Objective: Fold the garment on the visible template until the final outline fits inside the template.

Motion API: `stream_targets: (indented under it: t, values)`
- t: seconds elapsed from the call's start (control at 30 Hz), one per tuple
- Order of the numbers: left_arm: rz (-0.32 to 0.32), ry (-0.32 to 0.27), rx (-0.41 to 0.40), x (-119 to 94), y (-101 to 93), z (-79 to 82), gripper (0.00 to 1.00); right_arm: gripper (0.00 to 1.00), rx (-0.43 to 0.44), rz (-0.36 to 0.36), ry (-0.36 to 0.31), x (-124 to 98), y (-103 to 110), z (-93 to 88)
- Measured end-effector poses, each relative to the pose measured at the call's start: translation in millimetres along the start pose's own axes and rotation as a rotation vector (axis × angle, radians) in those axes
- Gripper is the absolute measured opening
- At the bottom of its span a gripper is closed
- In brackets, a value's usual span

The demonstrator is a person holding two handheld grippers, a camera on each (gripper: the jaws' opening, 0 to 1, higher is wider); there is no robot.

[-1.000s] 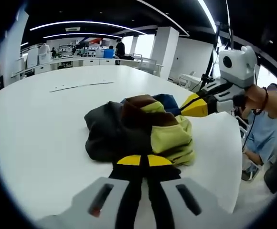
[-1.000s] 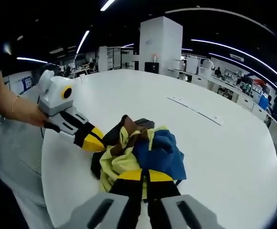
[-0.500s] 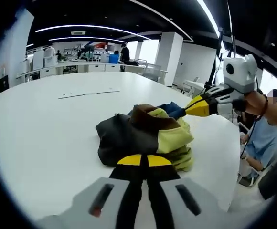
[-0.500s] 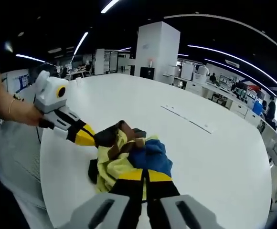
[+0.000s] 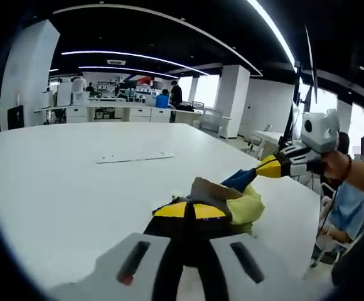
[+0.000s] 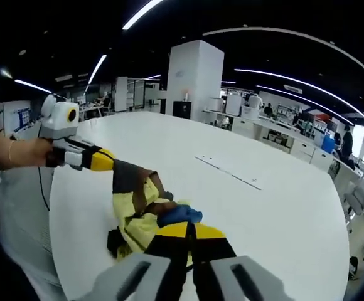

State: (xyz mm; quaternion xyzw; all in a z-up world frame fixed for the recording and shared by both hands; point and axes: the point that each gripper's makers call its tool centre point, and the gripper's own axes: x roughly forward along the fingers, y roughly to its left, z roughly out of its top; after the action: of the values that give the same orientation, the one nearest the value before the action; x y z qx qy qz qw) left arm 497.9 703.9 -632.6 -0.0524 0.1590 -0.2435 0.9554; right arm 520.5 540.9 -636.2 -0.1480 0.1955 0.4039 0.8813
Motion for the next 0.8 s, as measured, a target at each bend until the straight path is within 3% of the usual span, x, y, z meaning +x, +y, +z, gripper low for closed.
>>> stream_targets:
  t: [0.23, 0.53, 0.67, 0.8]
  values:
    - [0.052, -0.071, 0.004, 10, 22.4, 37.4, 0.0, 0.0, 0.007, -0.059, -0.04, 2, -31, 24.4]
    - [0.102, -0.111, 0.052, 39, 47.2, 73.4, 0.0, 0.0, 0.054, -0.139, -0.069, 9, -75, 42.2]
    - [0.101, -0.113, 0.052, 60, 56.3, 79.1, 0.0, 0.0, 0.112, -0.156, -0.095, 17, -93, 45.0]
    - [0.11, -0.079, 0.037, 85, 69.9, 72.1, 0.0, 0.0, 0.165, -0.164, -0.078, 33, -110, 36.5]
